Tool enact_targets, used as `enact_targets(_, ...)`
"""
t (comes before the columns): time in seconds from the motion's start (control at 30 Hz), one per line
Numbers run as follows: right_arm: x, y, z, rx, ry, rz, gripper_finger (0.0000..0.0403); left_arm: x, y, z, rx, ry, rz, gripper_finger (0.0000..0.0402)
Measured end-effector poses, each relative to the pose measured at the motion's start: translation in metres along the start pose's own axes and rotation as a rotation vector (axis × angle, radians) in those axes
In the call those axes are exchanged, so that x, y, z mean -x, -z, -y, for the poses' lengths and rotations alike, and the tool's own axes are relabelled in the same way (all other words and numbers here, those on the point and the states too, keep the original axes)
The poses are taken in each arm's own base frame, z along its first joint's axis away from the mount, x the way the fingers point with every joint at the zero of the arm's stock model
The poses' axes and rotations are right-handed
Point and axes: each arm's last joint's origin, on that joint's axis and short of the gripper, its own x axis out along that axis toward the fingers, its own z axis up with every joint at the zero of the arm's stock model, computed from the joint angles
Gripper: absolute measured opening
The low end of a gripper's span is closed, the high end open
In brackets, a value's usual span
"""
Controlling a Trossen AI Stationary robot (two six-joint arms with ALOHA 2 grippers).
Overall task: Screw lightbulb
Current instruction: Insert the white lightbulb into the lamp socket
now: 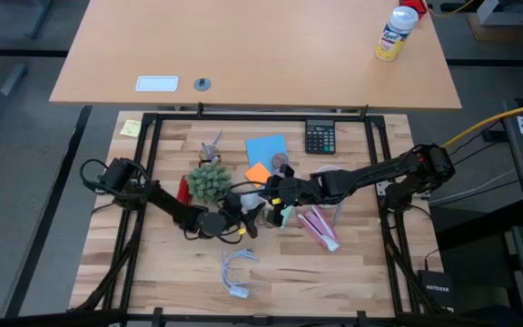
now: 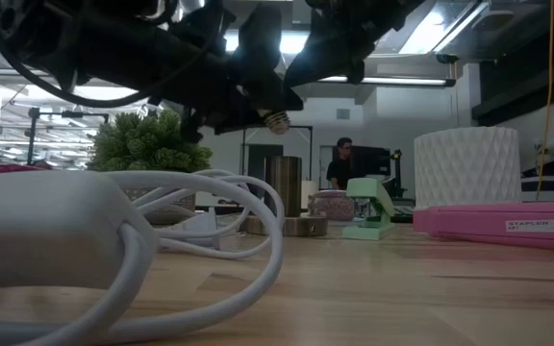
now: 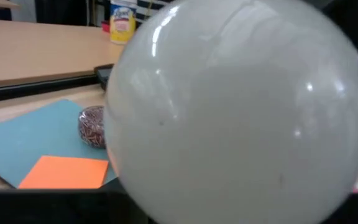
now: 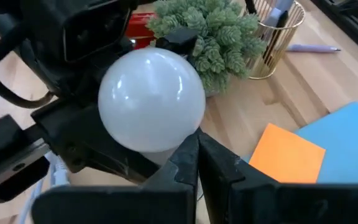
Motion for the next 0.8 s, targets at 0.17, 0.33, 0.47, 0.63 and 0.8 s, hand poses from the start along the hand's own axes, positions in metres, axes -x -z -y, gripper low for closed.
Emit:
enact_targets(0.17, 0.0002, 0.0000, 0.0001, 0.003, 0.015, 0.003, 0.0017, -0.0035, 0.0005, -0.0020, -0.012, 0.016, -0.018, 0.0155)
enact_targets(0.33, 0.0003, 0.0026, 0.0018, 0.013, 0.054, -0.018, 0.0017, -0.0030, 0.0014, -0.0019, -0.019, 0.016, -0.023, 0.0150)
enact_targets(0.47, 0.0005, 0.0067, 0.0033, 0.027, 0.072, -0.058, 0.0017, -0.0030, 0.0017, -0.0020, -0.023, 0.014, -0.025, 0.0138)
enact_targets(0.63, 0.0008, 0.0087, 0.0047, 0.036, 0.103, -0.073, 0.0017, -0.0029, 0.0029, -0.0025, -0.035, 0.011, -0.034, 0.0134)
enact_targets(0.8, 0.0010, 0.0083, 0.0064, 0.039, 0.162, -0.057, 0.0017, -0.0028, 0.0031, -0.0026, -0.037, 0.010, -0.035, 0.0144)
